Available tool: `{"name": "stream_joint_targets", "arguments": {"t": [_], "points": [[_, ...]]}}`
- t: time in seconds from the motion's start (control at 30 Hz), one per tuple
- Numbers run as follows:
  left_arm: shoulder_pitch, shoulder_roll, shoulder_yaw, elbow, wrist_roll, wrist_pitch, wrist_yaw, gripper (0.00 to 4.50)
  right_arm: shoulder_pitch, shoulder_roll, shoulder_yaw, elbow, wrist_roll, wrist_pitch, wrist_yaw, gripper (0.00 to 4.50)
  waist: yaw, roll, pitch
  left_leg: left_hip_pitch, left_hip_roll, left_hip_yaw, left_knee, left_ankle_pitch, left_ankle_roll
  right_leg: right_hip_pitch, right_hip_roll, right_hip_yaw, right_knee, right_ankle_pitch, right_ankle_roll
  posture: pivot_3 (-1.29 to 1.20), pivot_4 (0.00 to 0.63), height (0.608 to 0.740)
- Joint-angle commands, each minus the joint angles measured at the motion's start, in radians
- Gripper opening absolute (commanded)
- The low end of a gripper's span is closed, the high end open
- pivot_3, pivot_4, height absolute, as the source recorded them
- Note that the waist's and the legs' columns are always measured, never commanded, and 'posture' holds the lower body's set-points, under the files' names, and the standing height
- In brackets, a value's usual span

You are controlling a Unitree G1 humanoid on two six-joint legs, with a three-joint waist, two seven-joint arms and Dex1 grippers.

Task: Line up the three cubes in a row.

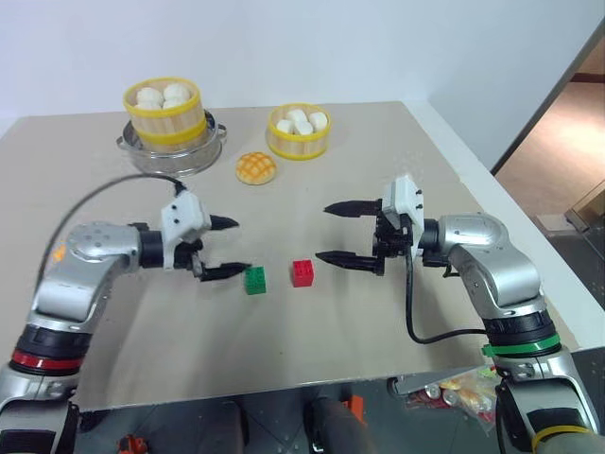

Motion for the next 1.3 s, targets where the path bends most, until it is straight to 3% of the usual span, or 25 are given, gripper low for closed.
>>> {"name": "stream_joint_targets", "arguments": {"t": [0.03,0.33,0.47,0.57,0.87,1.17,1.3], "points": [[0.005,0.002,0.126,-0.083,-0.061,0.084,0.113,4.49,-0.007,-0.012,-0.032,-0.041,0.025,0.006,-0.012,4.50,0.000,0.000,0.000,0.000,0.000,0.000,0.000,0.000,0.000,0.000,0.000,0.000,0.000,0.000,0.000,0.00,0.150,0.740],[0.183,-0.101,0.478,-0.183,-0.118,0.212,0.481,4.49,0.016,-0.016,-0.015,-0.018,0.009,-0.034,0.000,4.50,-0.005,0.000,0.000,0.000,0.001,0.001,-0.001,0.000,0.000,0.000,0.000,0.001,0.000,0.000,0.000,0.00,0.150,0.740],[0.307,-0.055,0.627,-0.071,-0.107,0.151,0.480,4.49,0.014,-0.008,0.011,-0.002,0.000,-0.055,0.020,4.50,-0.004,0.000,0.000,0.001,0.001,0.000,-0.001,0.000,0.000,0.000,0.001,0.000,0.000,0.000,-0.001,0.00,0.150,0.740],[0.319,-0.092,0.696,-0.003,-0.057,0.071,0.618,4.49,0.002,-0.005,0.028,0.030,-0.019,-0.091,0.048,4.50,-0.002,-0.001,0.000,0.002,0.001,0.000,-0.001,0.000,0.000,0.000,0.000,-0.001,0.000,-0.003,-0.006,0.00,0.150,0.740],[0.266,-0.321,0.708,-0.089,-0.031,0.061,0.991,4.49,-0.041,-0.001,0.043,0.126,-0.047,-0.151,0.093,4.50,0.013,-0.008,-0.003,0.001,-0.001,0.002,0.003,0.000,0.000,0.003,-0.003,0.000,-0.003,0.001,-0.001,0.00,0.150,0.740],[0.242,-0.402,0.618,-0.075,-0.018,0.076,1.127,4.49,-0.062,0.007,0.039,0.156,-0.056,-0.158,0.110,4.50,0.013,-0.008,-0.003,0.001,0.000,0.001,0.002,0.000,0.000,0.003,-0.001,0.000,-0.003,0.004,0.001,0.00,0.150,0.740],[0.213,-0.435,0.600,-0.055,-0.019,0.097,1.183,4.49,-0.107,0.054,-0.008,0.152,0.015,-0.098,0.082,4.50,0.012,-0.008,-0.003,0.001,0.000,0.001,0.002,0.000,0.000,0.002,-0.001,0.000,-0.003,0.005,0.001,0.00,0.150,0.740]]}}
